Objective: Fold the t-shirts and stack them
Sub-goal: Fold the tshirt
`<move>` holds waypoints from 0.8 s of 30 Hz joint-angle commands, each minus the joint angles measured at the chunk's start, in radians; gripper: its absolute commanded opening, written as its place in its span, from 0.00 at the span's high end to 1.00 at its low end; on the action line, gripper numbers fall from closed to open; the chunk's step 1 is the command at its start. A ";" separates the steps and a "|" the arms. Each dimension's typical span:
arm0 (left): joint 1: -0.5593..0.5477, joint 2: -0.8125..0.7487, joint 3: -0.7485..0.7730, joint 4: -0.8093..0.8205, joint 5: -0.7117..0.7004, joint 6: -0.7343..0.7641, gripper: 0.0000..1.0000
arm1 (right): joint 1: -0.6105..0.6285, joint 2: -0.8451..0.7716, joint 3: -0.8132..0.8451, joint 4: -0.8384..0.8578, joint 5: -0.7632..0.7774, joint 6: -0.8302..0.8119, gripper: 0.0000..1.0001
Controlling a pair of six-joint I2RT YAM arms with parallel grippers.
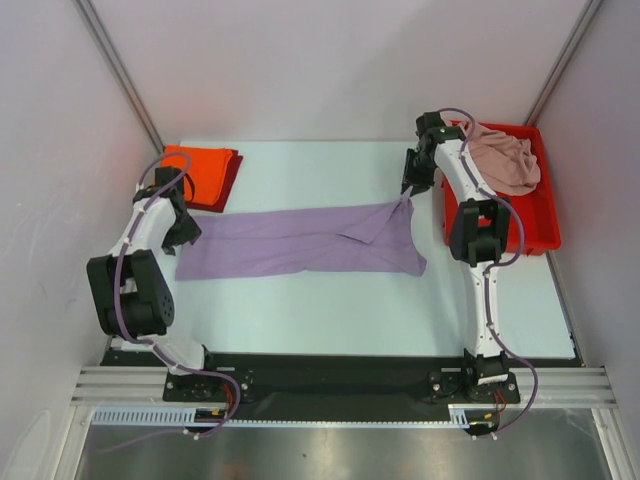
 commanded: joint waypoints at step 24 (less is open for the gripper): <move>0.045 -0.128 -0.216 0.091 0.233 -0.058 0.76 | 0.059 -0.939 -1.294 0.329 0.007 0.116 0.75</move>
